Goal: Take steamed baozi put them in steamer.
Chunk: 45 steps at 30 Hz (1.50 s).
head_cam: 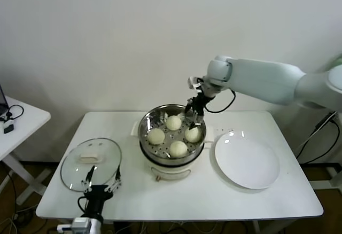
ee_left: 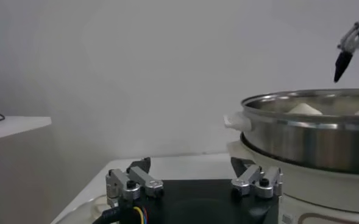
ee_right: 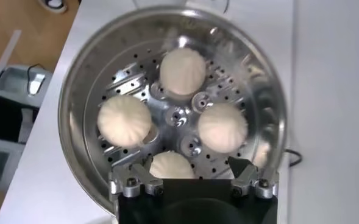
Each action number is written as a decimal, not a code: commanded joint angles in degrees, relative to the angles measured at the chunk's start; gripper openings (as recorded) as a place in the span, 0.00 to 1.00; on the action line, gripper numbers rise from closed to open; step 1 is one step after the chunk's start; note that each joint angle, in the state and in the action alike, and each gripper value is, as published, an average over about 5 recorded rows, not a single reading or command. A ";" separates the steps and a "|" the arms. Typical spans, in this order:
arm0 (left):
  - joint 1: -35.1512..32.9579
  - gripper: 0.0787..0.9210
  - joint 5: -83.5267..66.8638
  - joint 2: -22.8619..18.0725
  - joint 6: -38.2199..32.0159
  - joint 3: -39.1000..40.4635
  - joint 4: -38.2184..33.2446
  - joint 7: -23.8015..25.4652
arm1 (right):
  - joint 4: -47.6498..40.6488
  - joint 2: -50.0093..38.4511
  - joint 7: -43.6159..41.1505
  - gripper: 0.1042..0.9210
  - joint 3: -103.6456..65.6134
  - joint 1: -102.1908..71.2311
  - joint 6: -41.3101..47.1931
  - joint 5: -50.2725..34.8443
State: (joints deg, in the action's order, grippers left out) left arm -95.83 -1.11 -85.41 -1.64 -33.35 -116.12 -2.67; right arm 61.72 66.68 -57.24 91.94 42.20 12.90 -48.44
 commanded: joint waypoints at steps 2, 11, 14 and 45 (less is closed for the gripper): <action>0.69 0.88 -0.88 0.12 0.11 0.15 -0.46 0.05 | 11.23 -13.30 -0.83 0.88 -1.18 6.34 0.24 0.88; 1.14 0.88 -0.28 0.46 0.70 0.07 -1.72 0.00 | 22.16 -31.58 6.97 0.88 -14.90 -5.76 0.15 6.53; 0.90 0.88 0.47 0.36 0.55 0.27 -1.87 -0.05 | 25.04 -37.54 10.28 0.88 -26.04 -16.68 -0.42 8.48; 1.73 0.88 7.75 -0.92 -0.06 2.88 -1.90 -1.29 | 37.26 0.65 38.61 0.88 -137.50 -129.57 -31.71 29.25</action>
State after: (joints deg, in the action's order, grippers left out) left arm -94.29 5.94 -86.23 -2.22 -30.78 -118.30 -3.63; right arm 95.77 46.90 -23.80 -13.45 -54.74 -8.21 -24.36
